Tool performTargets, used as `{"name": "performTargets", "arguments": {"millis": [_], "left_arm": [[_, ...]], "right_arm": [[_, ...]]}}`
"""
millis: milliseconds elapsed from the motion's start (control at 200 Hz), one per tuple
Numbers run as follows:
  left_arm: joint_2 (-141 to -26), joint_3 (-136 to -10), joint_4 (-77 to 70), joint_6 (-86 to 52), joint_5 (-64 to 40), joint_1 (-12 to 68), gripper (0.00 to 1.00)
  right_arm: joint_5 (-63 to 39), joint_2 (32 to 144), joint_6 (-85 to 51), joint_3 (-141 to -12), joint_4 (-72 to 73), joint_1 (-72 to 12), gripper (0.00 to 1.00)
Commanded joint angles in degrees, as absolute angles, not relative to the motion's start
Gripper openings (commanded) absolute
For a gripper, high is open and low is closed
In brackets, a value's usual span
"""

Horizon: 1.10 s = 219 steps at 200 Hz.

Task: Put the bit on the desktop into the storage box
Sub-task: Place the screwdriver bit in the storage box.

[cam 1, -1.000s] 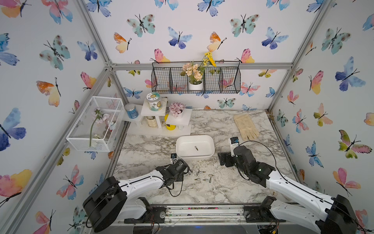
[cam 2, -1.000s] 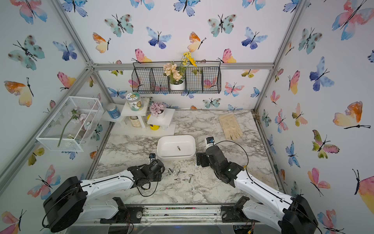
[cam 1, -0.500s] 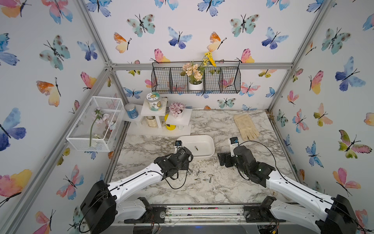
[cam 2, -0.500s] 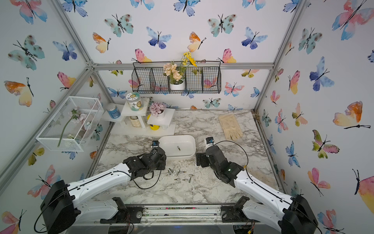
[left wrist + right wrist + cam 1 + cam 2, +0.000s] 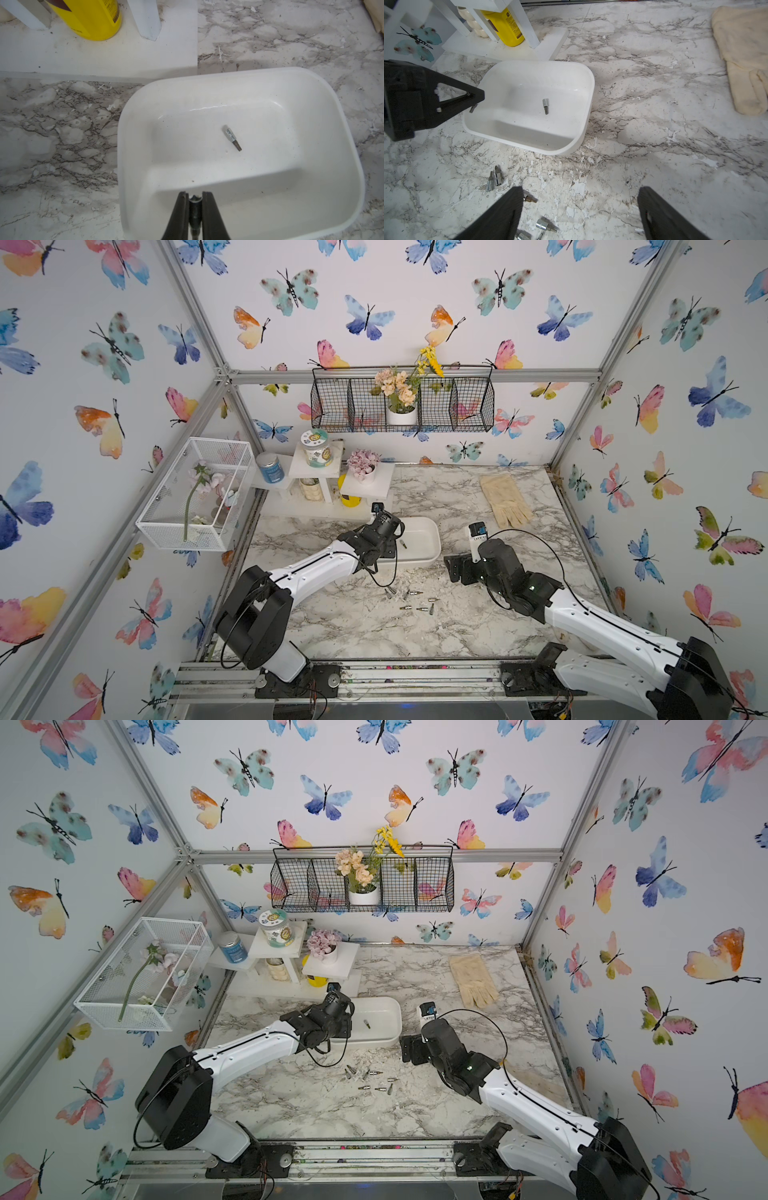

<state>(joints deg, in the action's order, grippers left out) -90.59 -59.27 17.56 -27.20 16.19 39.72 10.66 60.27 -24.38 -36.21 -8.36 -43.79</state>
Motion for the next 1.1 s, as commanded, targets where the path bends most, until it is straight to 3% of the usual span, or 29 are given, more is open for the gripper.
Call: {"name": "performTargets", "arguments": {"millis": [0,260,410,610,751,871,1061,1091], "left_arm": [[-94.9,-60.8,14.7,-24.5,13.5,38.4,0.09],[-98.0,-62.0,13.0,-24.0,12.4,37.8,0.10],[-98.5,-62.4,12.9,-24.1,12.1,37.7,0.19],[-95.8,-62.2,13.4,-24.5,12.0,37.8,0.44],[-92.1,-62.0,14.8,-25.0,11.8,37.8,0.55],[-86.3,-59.9,15.4,-26.2,11.2,37.7,0.68],[-73.1,-53.2,16.4,-29.2,11.4,37.8,0.99],[-70.9,-52.1,16.6,-29.6,11.6,37.8,0.99]], "right_arm": [[9.3,60.6,-24.1,-35.1,-9.4,-43.5,0.91],[9.0,60.0,-23.8,-35.1,-10.1,-43.5,0.91],[9.0,60.1,-23.5,-36.3,-11.8,-43.5,0.91],[7.8,60.6,-22.9,-37.1,-12.4,-43.5,0.91],[5.0,62.1,-22.4,-37.9,-12.8,-43.5,0.89],[2.1,63.8,-21.9,-39.0,-13.9,-43.6,0.88],[-3.8,67.5,-21.3,-40.7,-16.3,-43.6,0.83],[-4.6,68.2,-21.3,-41.0,-16.7,-43.6,0.82]]}}
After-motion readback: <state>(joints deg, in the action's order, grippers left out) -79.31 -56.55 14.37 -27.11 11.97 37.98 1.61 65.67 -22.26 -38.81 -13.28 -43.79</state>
